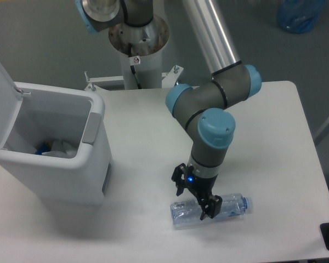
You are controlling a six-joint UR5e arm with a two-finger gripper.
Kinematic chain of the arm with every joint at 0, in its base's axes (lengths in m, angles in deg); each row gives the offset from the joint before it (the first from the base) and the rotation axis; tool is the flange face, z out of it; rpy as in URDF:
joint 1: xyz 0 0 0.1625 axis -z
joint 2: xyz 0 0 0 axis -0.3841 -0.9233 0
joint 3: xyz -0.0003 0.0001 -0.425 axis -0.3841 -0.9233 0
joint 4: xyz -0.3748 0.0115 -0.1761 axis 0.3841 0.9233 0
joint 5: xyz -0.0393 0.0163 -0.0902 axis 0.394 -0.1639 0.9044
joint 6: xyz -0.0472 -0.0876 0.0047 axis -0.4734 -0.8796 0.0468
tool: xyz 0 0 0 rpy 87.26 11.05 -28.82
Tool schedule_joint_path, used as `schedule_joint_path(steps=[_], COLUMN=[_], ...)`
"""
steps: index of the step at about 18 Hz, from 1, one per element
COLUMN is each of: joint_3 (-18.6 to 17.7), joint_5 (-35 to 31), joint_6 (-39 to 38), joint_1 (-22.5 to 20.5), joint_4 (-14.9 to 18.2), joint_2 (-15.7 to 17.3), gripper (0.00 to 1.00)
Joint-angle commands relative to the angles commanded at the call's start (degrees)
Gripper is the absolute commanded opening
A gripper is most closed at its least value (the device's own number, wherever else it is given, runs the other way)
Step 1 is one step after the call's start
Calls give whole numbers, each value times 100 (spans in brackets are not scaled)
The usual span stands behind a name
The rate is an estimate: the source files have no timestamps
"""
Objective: Place the trash in the trash can
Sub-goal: 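Close the gripper around the bottle's middle and lift it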
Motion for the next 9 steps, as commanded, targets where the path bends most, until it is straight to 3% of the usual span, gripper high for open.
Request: schedule_joint_path(steps=[9], joint_3=[88], joint_5=[-360], joint_6=[-35], joint_1=[229], joint_4=[-18], joint_2=[-273], gripper=[100])
